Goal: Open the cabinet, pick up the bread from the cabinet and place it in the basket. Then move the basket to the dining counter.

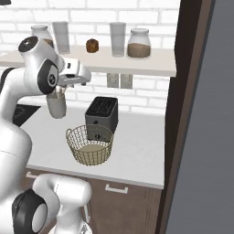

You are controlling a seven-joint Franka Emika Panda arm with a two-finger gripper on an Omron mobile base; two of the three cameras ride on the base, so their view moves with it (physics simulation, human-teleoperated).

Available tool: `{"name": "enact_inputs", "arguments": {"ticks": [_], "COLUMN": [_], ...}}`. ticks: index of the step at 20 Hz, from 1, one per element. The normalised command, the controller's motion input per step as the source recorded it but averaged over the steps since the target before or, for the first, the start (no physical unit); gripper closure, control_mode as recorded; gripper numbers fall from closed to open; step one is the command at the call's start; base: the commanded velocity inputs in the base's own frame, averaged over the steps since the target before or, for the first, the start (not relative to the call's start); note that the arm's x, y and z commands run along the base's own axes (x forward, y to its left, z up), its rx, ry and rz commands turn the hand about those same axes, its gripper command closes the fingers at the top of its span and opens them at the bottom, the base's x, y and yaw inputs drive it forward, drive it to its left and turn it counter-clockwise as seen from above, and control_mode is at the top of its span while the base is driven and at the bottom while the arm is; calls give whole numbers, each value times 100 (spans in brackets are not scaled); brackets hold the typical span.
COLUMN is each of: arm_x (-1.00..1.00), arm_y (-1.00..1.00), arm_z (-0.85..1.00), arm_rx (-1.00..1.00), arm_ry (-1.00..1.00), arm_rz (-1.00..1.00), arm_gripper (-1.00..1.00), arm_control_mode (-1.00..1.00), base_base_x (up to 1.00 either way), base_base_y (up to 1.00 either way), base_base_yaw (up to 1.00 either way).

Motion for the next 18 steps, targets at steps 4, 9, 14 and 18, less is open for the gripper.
{"name": "enact_inputs", "arguments": {"ticks": [4,9,14,18], "arm_x": [35,32,61,100], "arm_y": [0,0,16,17], "arm_z": [100,100,51,-3], "arm_rx": [3,15,16,13], "arm_ry": [-18,-7,-3,0], "arm_rz": [-2,0,0,0], "arm_gripper": [-100,-100,-100,-100], "arm_control_mode": [-100,-100,-100,-100], "base_base_x": [0,0,0,0], "base_base_y": [0,0,0,0], "base_base_yaw": [0,0,0,0]}}
